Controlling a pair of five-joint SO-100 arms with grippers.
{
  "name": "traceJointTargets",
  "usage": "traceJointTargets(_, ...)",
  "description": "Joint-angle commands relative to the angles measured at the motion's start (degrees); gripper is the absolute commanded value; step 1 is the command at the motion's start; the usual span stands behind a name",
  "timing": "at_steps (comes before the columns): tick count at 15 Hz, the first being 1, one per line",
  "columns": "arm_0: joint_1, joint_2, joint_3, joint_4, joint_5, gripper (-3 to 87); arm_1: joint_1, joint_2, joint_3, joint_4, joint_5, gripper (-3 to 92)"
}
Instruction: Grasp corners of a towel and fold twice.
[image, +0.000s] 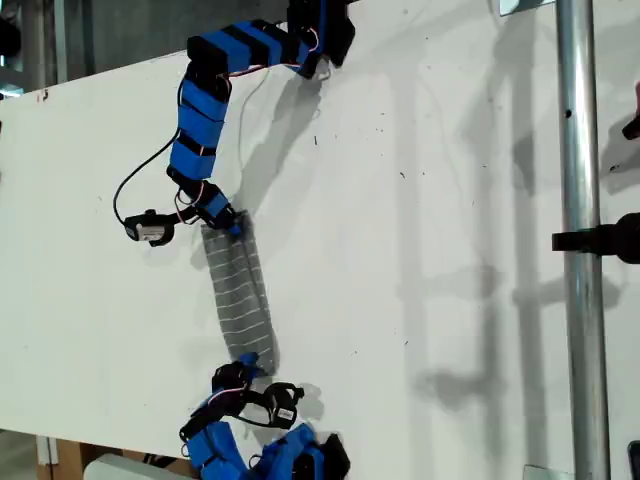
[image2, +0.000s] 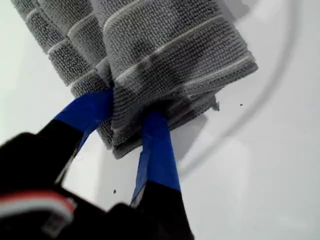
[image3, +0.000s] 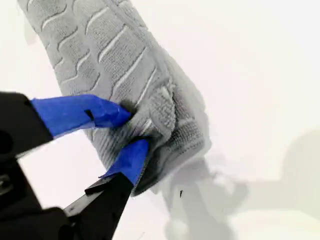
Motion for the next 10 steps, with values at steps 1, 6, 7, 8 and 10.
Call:
traceJointTargets(1, 0.35, 11.07, -3.43, 8.44, -2.20, 16.1, 0.09, 11.34, 0.44, 7.29, 1.05, 24.4)
traceJointTargets(6, 7.03, 48.60, 2.81, 18.28, -6.33, 15.0, 3.96, 40.34, 23.12, 11.16, 7.91, 36.0)
traceJointTargets(7, 10.63, 56.51, 7.56, 16.35, -8.00, 13.6, 5.98, 45.97, 30.15, 9.40, 10.11, 36.7)
traceJointTargets(8, 15.38, 65.74, 13.45, 13.89, -8.09, 8.7, 8.61, 50.63, 37.71, 6.59, 12.48, 37.3)
traceJointTargets(10, 23.29, 81.21, 24.17, 12.48, -10.99, 0.1, 14.33, 58.36, 52.03, 0.09, 18.37, 38.3)
